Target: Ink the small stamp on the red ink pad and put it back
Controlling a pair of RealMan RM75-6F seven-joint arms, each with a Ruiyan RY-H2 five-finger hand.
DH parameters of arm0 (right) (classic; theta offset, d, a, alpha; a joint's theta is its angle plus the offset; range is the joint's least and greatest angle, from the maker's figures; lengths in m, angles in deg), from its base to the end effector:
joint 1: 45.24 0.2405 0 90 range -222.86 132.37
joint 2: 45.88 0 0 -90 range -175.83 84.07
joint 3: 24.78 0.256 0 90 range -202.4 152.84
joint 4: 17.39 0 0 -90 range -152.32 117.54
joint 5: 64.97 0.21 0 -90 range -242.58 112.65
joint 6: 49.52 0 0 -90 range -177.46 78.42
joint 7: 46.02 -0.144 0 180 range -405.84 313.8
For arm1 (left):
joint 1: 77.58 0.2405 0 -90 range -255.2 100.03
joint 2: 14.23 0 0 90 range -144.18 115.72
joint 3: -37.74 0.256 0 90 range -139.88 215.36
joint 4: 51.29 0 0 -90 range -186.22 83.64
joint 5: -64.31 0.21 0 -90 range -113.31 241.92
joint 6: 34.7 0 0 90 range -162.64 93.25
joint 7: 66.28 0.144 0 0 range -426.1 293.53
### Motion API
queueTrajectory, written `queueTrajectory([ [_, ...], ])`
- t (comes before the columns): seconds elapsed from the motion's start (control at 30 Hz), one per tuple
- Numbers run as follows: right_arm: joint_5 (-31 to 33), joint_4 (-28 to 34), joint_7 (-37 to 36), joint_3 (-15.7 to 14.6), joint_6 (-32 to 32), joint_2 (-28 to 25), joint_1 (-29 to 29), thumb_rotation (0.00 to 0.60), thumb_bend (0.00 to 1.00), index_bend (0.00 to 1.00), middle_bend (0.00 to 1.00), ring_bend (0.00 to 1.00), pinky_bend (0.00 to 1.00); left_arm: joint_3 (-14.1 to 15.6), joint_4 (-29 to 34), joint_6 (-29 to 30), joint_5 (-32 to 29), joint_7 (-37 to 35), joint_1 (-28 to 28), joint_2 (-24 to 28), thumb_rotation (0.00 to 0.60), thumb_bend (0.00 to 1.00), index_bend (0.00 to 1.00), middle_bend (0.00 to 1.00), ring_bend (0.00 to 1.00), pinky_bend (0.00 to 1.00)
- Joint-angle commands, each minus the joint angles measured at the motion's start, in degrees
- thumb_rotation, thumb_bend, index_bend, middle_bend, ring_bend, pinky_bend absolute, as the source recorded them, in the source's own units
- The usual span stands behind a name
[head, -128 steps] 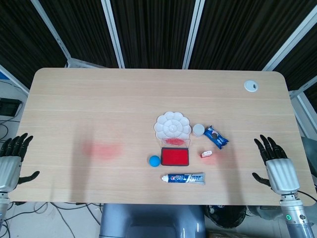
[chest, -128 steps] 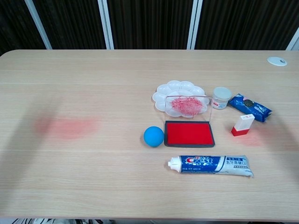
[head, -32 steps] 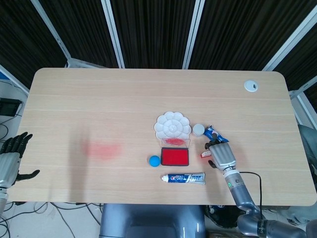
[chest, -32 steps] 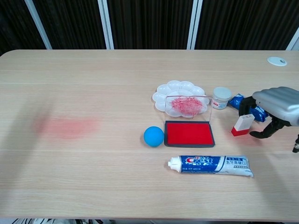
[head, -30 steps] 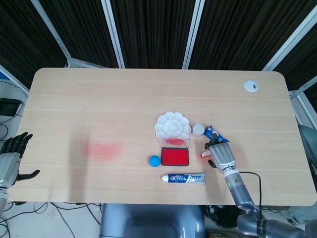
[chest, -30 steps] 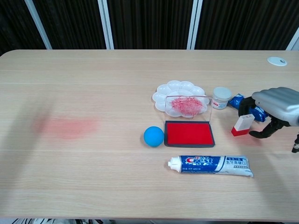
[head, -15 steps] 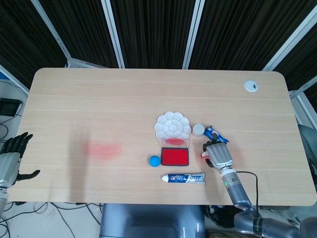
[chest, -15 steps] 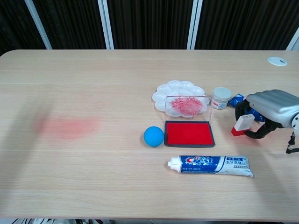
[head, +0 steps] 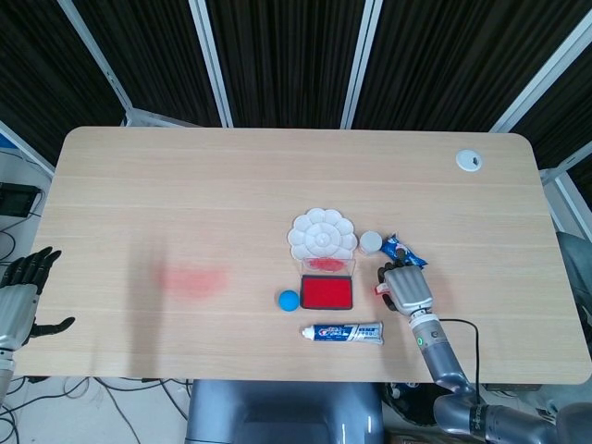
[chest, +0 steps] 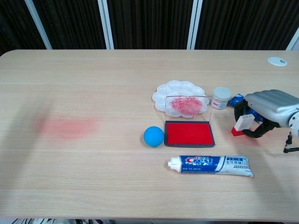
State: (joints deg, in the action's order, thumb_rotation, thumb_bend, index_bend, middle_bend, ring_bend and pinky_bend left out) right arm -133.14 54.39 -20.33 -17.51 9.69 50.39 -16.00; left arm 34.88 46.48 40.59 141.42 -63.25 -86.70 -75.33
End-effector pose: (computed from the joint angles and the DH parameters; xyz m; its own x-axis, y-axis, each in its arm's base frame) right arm -0.2427 -0.3034 -0.0390 0.5750 -0.2520 0.7784 -0.8174 -0.2178 0.5333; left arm -0.3108 0.1998 0.1516 0.3782 0.1529 0.9130 0.9186 0.0605 -0.3906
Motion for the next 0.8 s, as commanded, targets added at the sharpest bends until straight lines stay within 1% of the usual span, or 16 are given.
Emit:
queueTrajectory([
  [0.03,0.0,0.0,0.0,0.0,0.0,0.0,0.0,0.6,0.43,0.51,0.4,0.31,0.41,0.0,0.0,-0.1,-0.1,0.0,0.0,0.0,0.6,0.03,0.0,0.0,0.0,0.0],
  [0.1,-0.1,0.1,0.0,-0.1,0.1,0.0,0.0,0.6,0.48,0.54,0.42,0.32,0.42,0.0,0.0,0.0,-0.1,0.0,0.0,0.0,0.6,0.03,0.0,0.0,0.0,0.0],
  [0.2,-0.3,-0.1,-0.2,0.0,0.6,0.2,0.0,0.6,0.56,0.58,0.45,0.35,0.46,0.0,0.0,0.0,-0.1,0.0,0.0,0.0,0.6,0.03,0.0,0.0,0.0,0.0],
  [0.3,-0.7,-0.3,-0.6,-0.1,1.2,0.4,-0.1,0.6,0.61,0.61,0.49,0.39,0.49,0.0,-0.1,0.1,-0.1,0.1,0.0,-0.1,0.6,0.03,0.0,0.0,0.0,0.0],
  [0.37,-1.2,-0.4,-0.8,-0.2,1.6,0.5,-0.1,0.6,0.63,0.63,0.51,0.41,0.51,0.0,-0.1,0.1,-0.1,0.0,0.0,-0.1,0.6,0.03,0.0,0.0,0.0,0.0],
  [0.67,-2.7,-0.3,-2.1,-0.4,3.2,0.2,-0.6,0.6,0.67,0.69,0.57,0.46,0.51,-0.1,0.0,0.2,-0.1,-0.2,0.0,-0.1,0.6,0.03,0.0,0.0,0.0,0.0],
  [0.8,-3.9,0.2,-2.6,-0.7,4.2,-0.2,-0.7,0.6,0.67,0.71,0.59,0.49,0.56,0.0,0.1,0.2,0.0,-0.3,0.0,0.0,0.6,0.03,0.0,0.0,0.0,0.0],
])
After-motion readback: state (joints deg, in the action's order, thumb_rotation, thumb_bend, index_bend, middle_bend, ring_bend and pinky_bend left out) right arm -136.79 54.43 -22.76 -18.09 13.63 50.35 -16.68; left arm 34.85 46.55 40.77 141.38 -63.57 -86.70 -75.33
